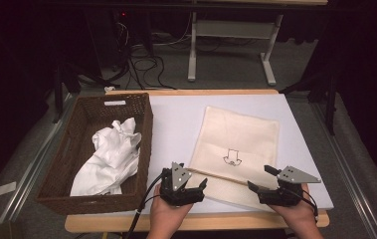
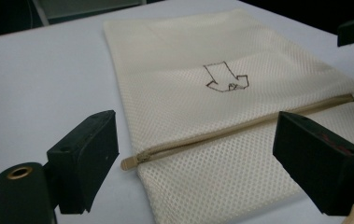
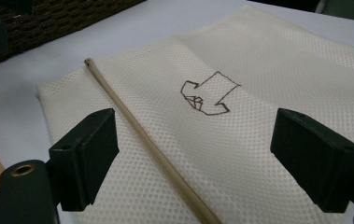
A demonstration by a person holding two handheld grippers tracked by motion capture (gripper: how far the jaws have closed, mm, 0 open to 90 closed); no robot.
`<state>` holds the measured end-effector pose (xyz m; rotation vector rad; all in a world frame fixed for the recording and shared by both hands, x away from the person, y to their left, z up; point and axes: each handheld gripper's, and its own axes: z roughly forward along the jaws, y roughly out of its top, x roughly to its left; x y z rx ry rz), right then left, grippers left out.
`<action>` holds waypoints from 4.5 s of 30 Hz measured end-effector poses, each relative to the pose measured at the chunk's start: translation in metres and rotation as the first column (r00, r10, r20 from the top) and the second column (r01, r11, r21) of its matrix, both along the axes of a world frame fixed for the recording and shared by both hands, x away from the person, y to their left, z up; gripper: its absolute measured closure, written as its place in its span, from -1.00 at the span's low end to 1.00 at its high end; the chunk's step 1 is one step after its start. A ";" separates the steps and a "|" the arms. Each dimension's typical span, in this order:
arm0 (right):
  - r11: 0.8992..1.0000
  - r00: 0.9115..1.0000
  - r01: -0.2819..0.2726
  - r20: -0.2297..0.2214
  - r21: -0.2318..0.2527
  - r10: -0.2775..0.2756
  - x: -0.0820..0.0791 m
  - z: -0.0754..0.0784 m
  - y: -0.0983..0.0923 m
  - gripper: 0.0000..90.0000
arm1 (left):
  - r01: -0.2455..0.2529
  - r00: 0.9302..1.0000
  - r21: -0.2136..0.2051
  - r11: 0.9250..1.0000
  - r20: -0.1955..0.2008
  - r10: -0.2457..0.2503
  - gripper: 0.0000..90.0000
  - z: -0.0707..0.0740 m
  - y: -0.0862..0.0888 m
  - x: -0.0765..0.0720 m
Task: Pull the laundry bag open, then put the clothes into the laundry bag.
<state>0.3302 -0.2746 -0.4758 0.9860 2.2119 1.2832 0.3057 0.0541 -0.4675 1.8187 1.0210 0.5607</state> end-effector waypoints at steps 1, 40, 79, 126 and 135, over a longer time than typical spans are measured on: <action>1.000 1.000 -0.001 0.000 -0.001 0.001 0.000 0.000 0.001 -0.65 | -0.011 1.000 -0.007 1.000 0.023 0.011 -0.70 0.008 0.002 -0.002; 0.999 0.999 0.032 -0.022 0.005 -0.032 0.006 -0.007 -0.017 -0.85 | -0.227 0.969 -0.061 0.972 0.083 0.231 -0.88 0.070 0.108 -0.015; 0.999 0.999 0.033 -0.018 0.034 -0.033 0.004 -0.006 -0.027 -0.94 | -0.394 0.918 -0.043 0.918 0.035 0.395 -0.83 0.073 0.169 0.021; 1.000 1.000 0.017 -0.027 0.017 -0.016 0.004 -0.007 -0.025 -0.94 | -0.241 0.564 0.354 0.904 -0.706 0.427 -0.99 -0.027 0.200 0.129; 1.000 1.000 0.017 -0.024 0.014 -0.017 0.004 -0.008 -0.025 -0.94 | -0.184 0.583 0.445 0.876 -0.669 0.462 -0.80 -0.027 0.193 0.127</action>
